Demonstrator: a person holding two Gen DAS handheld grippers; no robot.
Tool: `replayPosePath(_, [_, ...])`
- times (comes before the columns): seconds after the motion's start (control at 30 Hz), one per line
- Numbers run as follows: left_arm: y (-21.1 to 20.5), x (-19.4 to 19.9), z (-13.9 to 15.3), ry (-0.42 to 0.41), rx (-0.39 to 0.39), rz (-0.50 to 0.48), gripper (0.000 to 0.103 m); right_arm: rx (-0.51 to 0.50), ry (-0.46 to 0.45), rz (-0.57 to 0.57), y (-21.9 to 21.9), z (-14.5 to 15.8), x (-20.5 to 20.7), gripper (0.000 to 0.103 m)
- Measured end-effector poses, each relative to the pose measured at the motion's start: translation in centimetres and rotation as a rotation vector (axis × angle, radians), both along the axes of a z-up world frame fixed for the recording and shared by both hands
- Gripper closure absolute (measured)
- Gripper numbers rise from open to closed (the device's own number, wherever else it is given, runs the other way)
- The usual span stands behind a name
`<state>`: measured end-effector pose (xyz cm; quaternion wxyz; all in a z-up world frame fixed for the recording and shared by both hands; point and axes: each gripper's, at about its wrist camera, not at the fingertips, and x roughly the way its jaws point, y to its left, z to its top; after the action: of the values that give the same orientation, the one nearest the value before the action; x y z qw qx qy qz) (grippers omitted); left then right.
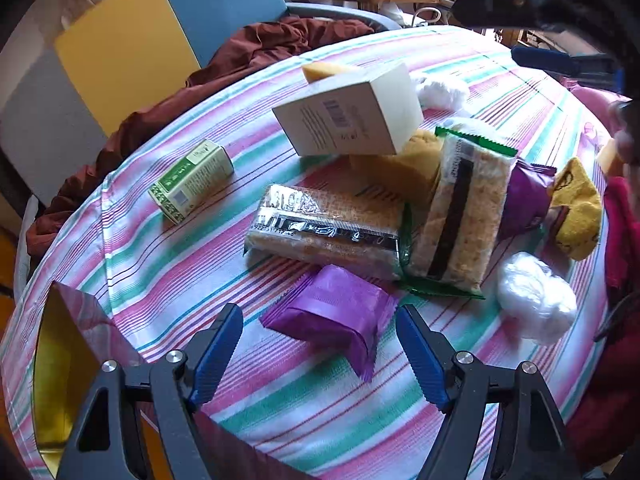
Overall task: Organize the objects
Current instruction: 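Reach the left gripper to the purple sachet and close on it, then lift the purple sachet with the left gripper while the right gripper grasps the white medicine box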
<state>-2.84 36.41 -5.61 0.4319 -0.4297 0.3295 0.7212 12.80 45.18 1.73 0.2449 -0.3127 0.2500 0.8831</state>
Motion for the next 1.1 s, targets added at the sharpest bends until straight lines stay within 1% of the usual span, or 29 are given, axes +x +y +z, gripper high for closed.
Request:
replayPosePath(0.03, [0.2, -0.1, -0.3, -0.006, -0.006, -0.002, 0.025, -0.007, -0.001, -0.003, 0.1, -0.1, 0.0, 0.003])
replayPosePath(0.1, [0.5, -0.3, -0.8, -0.023, -0.017, -0.005, 0.033, -0.018, -0.004, -0.005, 0.3, -0.2, 0.0, 0.003])
replayPosePath(0.13, [0.6, -0.4, -1.0, -0.038, -0.022, -0.009, 0.034, -0.022, -0.006, -0.007, 0.3, -0.3, 0.0, 0.004])
replayPosePath(0.17, [0.7, -0.4, -1.2, -0.052, -0.024, -0.013, 0.040, -0.025, -0.008, -0.008, 0.4, -0.4, 0.0, 0.004])
replayPosePath(0.2, [0.7, -0.3, -1.3, -0.061, -0.028, -0.017, 0.050, -0.027, -0.010, -0.008, 0.4, -0.5, 0.0, 0.003])
replayPosePath(0.23, [0.8, -0.3, -1.4, -0.071, -0.030, -0.020, 0.057, -0.027, -0.011, -0.009, 0.4, -0.5, -0.1, 0.003])
replayPosePath(0.27, [0.7, -0.1, -1.4, -0.079, -0.030, -0.022, 0.059, -0.027, -0.014, -0.010, 0.4, -0.5, -0.1, 0.003])
replayPosePath(0.4, [0.9, 1.2, -1.3, -0.037, -0.040, -0.039, 0.059, -0.025, -0.024, -0.008, 0.3, -0.8, -0.2, 0.004])
replayPosePath(0.5, [0.5, 2.0, -1.1, -0.039, -0.023, -0.017, 0.061, -0.021, -0.033, -0.009, 0.3, -0.9, -0.3, 0.003])
replayPosePath(0.6, [-0.3, 3.3, -1.0, -0.056, 0.021, 0.021, 0.061, -0.020, -0.036, -0.013, 0.3, -0.9, -0.2, 0.003])
replayPosePath(0.63, [-0.7, 4.0, -1.0, -0.050, 0.039, 0.026, 0.061, -0.022, -0.036, -0.015, 0.4, -0.9, -0.2, 0.004])
replayPosePath(0.8, [-2.6, 7.8, -0.9, -0.003, 0.128, 0.028, 0.061, -0.022, -0.056, 0.002, 0.2, -1.3, -0.6, 0.004])
replayPosePath(0.83, [-3.0, 8.5, -1.0, 0.023, 0.147, 0.031, 0.061, -0.017, -0.063, 0.011, 0.0, -1.4, -0.8, 0.004])
replayPosePath(0.9, [-3.0, 8.2, -1.2, 0.034, 0.172, 0.038, 0.061, -0.001, -0.080, 0.032, -0.5, -1.5, -1.1, 0.004])
replayPosePath(0.97, [-3.2, 8.4, -1.3, 0.027, 0.187, 0.048, 0.062, 0.008, -0.098, 0.058, -1.0, -1.7, -1.6, 0.004])
replayPosePath(1.07, [-3.3, 8.2, -1.4, 0.012, 0.205, 0.056, 0.062, 0.000, -0.117, 0.098, -1.6, -2.0, -2.3, 0.008])
replayPosePath(1.1, [-3.4, 7.4, -1.5, 0.007, 0.209, 0.056, 0.062, -0.006, -0.121, 0.111, -1.7, -2.0, -2.5, 0.009])
